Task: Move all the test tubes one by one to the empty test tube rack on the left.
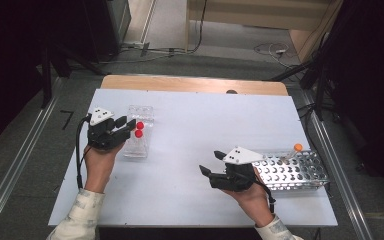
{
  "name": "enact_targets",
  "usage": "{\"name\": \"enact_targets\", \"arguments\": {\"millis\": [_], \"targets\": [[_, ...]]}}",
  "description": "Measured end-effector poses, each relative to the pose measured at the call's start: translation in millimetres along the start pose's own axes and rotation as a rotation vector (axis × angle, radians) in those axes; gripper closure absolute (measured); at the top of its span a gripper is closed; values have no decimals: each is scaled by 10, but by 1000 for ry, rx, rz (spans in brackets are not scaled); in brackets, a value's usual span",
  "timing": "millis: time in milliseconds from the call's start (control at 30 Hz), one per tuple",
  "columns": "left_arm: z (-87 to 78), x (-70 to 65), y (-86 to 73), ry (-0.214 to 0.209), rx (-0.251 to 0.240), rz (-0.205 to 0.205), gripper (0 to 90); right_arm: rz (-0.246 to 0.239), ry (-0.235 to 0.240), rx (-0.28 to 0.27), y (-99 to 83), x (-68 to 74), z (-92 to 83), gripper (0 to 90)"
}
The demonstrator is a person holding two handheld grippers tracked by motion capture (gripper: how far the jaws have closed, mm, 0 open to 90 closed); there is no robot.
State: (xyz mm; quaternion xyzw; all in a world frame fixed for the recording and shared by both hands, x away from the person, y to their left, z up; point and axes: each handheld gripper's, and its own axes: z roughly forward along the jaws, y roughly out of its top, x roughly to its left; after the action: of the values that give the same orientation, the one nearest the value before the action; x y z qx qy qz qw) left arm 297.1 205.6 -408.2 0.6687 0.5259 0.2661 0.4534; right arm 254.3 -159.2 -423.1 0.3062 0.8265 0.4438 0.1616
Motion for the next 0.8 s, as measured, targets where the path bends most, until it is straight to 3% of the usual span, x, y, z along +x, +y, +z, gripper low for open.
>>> {"name": "enact_targets", "arguments": {"millis": [233, 333, 533, 800], "targets": [[-34, -11, 5, -45, -4, -23, 401, 8, -11, -13, -2, -34, -54, 313], [-60, -31, 6, -42, -6, -19, 330, 21, -27, -12, -30, -87, -90, 313], [-135, -32, 4, -66, -14, -39, 281, 45, -64, -27, -90, -218, -236, 314], [-208, -41, -23, -67, -15, -44, 250, 88, -121, -41, -226, -400, -480, 313]]}}
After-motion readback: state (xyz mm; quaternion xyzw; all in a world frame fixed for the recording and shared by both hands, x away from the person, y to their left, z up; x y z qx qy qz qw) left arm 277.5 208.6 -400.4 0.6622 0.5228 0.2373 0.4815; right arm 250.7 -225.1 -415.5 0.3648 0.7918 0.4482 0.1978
